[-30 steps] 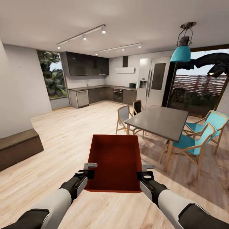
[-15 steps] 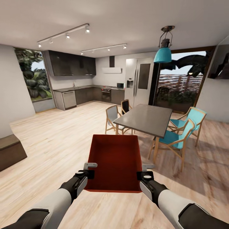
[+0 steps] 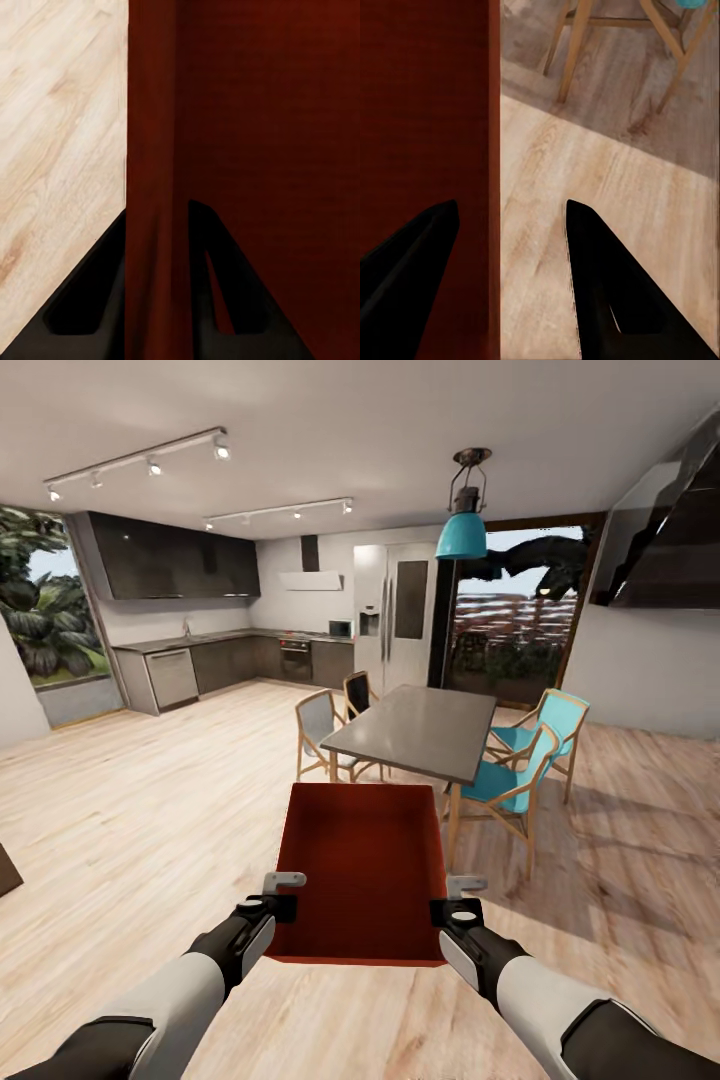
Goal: Move the two storage containers from the living room to the garage. In the garage, place one container on the floor and stack the other container on top of it (either order is fine).
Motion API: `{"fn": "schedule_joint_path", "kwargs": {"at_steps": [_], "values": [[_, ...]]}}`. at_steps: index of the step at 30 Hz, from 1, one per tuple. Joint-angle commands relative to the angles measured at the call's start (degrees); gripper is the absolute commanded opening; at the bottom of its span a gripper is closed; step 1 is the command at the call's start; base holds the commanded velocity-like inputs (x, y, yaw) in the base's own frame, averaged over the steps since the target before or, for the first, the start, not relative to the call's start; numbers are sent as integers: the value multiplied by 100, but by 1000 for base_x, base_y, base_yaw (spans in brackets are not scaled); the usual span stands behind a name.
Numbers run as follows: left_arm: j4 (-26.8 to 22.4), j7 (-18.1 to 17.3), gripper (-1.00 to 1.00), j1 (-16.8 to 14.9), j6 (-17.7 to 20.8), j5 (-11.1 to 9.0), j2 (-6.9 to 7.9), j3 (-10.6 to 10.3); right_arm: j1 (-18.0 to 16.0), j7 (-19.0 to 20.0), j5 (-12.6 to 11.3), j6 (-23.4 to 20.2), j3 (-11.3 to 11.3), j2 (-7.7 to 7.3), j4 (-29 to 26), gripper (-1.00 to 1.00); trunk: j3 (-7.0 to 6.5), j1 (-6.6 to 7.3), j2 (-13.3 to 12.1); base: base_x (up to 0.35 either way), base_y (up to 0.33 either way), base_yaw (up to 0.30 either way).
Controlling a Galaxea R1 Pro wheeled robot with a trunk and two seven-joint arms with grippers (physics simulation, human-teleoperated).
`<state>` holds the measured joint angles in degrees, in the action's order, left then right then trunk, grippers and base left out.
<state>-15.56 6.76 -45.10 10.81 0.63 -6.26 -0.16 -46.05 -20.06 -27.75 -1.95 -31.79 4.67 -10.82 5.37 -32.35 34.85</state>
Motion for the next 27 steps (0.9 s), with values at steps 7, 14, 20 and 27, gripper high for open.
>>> {"fn": "schedule_joint_path", "kwargs": {"at_steps": [7, 14, 20, 27], "values": [[-8, 55, -100, 2, 44, 42, 6, 65, -9, 222, 33, -25, 182, -1, -41, -100, 11, -2, 10, 0, 0, -260], [-8, 53, -100, 2, 44, 42, 4, 63, -9, 222, 33, -25, 182, -1, -42, -100, 11, -2, 10, 0, 0, -260], [-8, 53, -100, 2, 44, 42, 4, 67, -9, 222, 33, -25, 182, -1, -39, -100, 11, -2, 10, 0, 0, -260], [-8, 53, -100, 2, 44, 42, 3, 63, -9, 222, 33, -25, 182, -1, -42, -100, 11, -2, 10, 0, 0, -260]]}}
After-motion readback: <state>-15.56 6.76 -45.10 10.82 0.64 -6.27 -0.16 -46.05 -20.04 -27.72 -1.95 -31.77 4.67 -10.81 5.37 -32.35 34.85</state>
